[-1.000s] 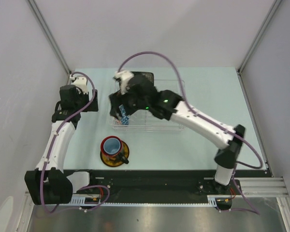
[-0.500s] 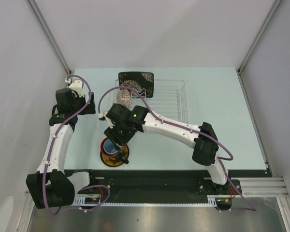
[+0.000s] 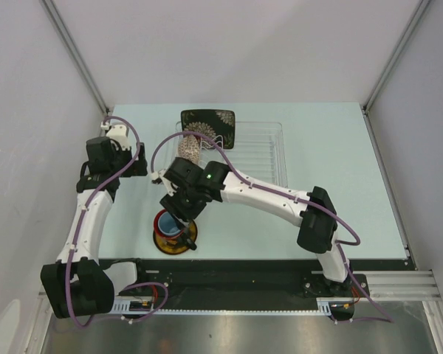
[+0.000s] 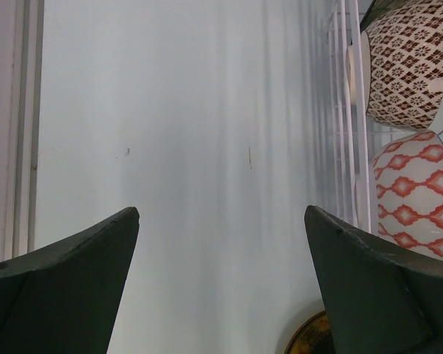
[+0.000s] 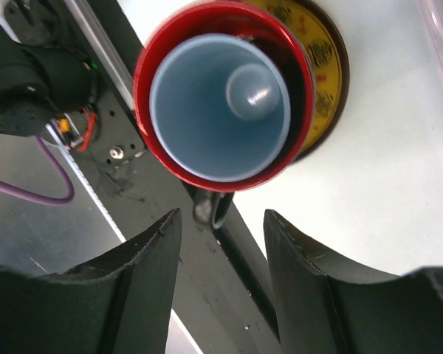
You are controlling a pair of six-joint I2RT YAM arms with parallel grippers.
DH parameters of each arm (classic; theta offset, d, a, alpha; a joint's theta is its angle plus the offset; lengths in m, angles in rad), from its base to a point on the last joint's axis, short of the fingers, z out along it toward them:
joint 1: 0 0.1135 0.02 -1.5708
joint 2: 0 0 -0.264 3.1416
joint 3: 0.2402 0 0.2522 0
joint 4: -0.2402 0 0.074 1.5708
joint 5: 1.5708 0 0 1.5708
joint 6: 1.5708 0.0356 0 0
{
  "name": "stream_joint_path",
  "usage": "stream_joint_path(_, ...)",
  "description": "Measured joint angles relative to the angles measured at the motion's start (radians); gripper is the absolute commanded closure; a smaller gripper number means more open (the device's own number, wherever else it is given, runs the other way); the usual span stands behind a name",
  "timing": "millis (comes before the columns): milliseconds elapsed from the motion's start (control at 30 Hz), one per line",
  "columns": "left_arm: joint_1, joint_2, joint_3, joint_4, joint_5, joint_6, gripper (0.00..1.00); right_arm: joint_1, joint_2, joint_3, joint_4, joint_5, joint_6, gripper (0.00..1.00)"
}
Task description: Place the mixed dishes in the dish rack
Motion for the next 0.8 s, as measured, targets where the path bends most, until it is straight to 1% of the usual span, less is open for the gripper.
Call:
stream_joint_path(267,0.0,0.002,-0.013,0.005,0.0,0.0,0.01,0.0,0.048,0.075,0.001,-0.026,-0.008,0.5)
stream_joint_path(533,0.0,0.007,-0.013,0.005,0.0,0.0,0.0,-0.008,0.092,0.077,0.001,-0.057,-0.011,0.52)
stream_joint_path(800,0.001,0.007,-0.013,0.005,0.0,0.0,0.0,-0.029,0.098,0.077,0.009,-0.082,-0.013,0.53)
